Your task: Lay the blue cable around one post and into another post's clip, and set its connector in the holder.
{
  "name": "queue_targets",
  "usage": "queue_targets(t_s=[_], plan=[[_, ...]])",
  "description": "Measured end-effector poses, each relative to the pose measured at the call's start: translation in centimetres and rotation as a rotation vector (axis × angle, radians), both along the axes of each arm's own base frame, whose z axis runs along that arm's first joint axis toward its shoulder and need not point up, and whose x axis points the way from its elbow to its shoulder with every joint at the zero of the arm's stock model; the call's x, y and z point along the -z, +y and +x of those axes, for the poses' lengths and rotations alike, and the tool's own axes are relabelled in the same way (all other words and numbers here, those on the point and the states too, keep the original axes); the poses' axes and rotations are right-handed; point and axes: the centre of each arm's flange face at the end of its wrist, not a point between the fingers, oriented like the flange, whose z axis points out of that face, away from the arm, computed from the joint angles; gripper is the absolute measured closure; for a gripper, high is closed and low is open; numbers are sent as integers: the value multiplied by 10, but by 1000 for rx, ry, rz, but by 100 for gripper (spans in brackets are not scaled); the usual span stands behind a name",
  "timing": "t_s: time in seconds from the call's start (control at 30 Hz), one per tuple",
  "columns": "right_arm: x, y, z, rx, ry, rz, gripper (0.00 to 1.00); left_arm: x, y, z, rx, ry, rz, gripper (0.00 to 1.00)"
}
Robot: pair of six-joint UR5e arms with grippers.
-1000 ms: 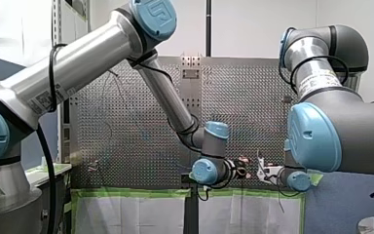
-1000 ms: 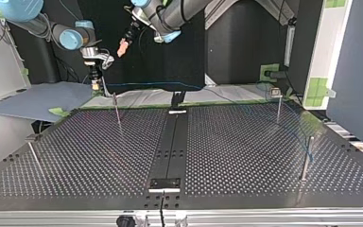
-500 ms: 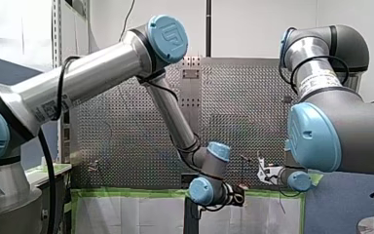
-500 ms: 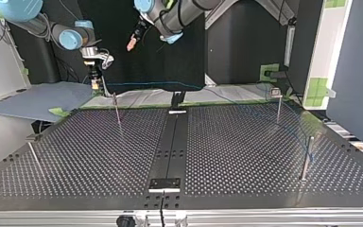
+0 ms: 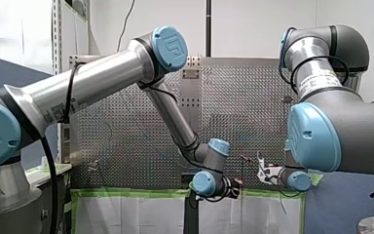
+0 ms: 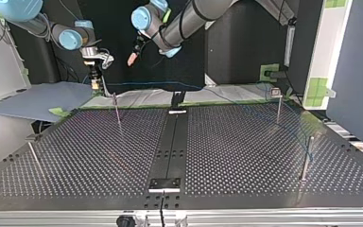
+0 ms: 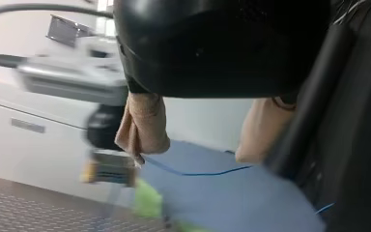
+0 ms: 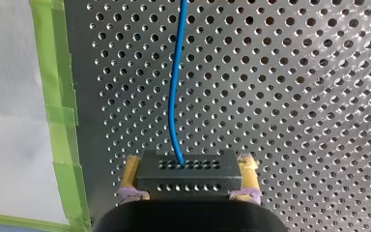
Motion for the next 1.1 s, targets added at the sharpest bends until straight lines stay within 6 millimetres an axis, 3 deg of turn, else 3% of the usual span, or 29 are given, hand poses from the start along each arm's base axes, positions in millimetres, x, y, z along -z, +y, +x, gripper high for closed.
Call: queue_targets(t_s=[0.13,0.23,0.53,1.1], plan=[[0,0,0,1,0,0,100,-36,-13,15,-24,-43,-8,0],[0,0,0,1,0,1,100,-52,-15,26,-46,-55,-11,0],[0,0,0,1,0,1,100,-55,-5,37,-91,-56,43,0],[0,0,0,1,0,1,100,-69,-11,64,-117,-71,4,0]])
